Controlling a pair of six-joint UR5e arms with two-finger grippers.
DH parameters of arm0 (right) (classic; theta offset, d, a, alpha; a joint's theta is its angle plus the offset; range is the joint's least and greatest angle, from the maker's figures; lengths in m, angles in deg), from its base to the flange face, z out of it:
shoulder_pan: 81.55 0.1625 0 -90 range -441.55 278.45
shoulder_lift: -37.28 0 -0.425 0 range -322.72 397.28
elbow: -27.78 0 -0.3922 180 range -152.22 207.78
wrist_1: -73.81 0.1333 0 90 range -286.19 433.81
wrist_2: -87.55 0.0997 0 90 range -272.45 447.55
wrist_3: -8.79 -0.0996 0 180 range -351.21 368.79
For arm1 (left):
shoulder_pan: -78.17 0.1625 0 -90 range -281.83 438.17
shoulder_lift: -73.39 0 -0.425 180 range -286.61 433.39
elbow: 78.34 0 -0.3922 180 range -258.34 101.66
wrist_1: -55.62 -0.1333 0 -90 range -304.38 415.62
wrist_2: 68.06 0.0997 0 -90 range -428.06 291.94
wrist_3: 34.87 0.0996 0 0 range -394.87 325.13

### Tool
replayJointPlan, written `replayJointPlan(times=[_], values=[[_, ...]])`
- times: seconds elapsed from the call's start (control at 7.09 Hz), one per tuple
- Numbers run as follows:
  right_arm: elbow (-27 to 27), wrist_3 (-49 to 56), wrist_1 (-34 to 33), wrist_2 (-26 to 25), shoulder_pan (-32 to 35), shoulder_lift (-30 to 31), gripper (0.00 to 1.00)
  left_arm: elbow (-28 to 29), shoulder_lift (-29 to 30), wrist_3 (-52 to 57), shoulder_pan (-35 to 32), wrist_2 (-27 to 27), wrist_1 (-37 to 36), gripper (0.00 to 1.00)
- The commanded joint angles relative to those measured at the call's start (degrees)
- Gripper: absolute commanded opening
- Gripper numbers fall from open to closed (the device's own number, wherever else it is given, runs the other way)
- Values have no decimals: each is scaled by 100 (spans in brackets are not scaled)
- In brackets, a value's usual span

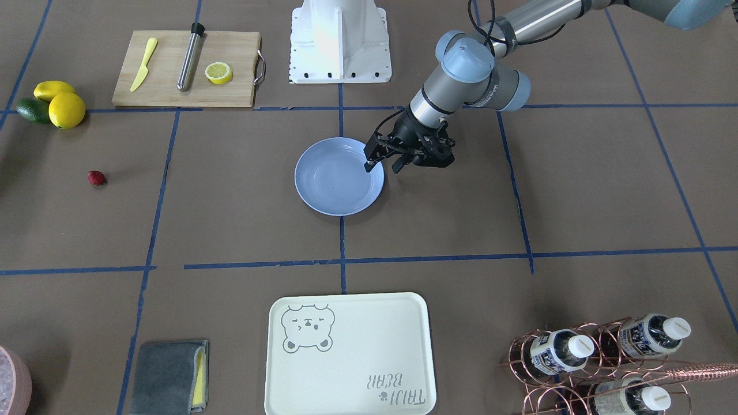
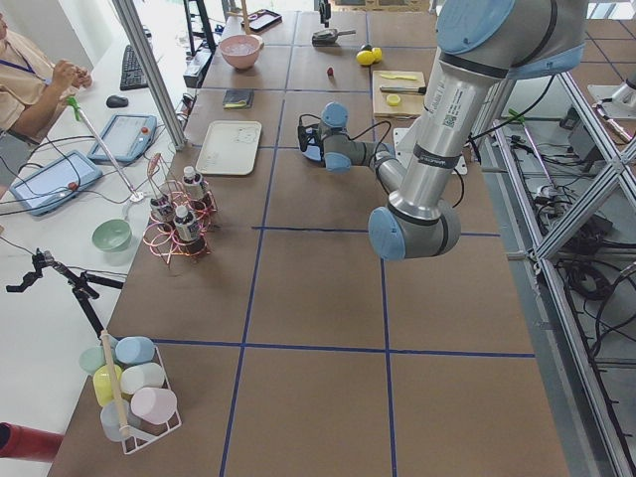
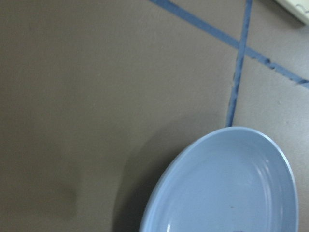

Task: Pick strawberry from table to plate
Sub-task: 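Slide the light blue plate with the left gripper toward the table center, then release the plate with the left gripper while the right gripper grasps the strawberry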

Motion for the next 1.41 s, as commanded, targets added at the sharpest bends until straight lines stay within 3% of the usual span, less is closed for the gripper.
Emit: replayJointPlan(times=[0.0, 0.14, 0.28, 0.56, 1.27], values=[[-22, -2292, 1502, -884, -1203, 26, 100, -348, -100, -1, -139, 0, 9, 100], [-266, -2951, 1506, -1543, -1723, 17, 100, -349, -109, -1, -165, 0, 9, 100], [-495, -3697, 1506, -1923, -2163, 17, 100, -349, -109, -1, -166, 8, 9, 100], [-567, -4126, 1497, -2574, -2684, 17, 100, -288, -109, -1, -157, 26, 9, 100], [-366, -4162, 1497, -2736, -3099, 9, 92, -288, -109, -1, -148, 35, 17, 100]])
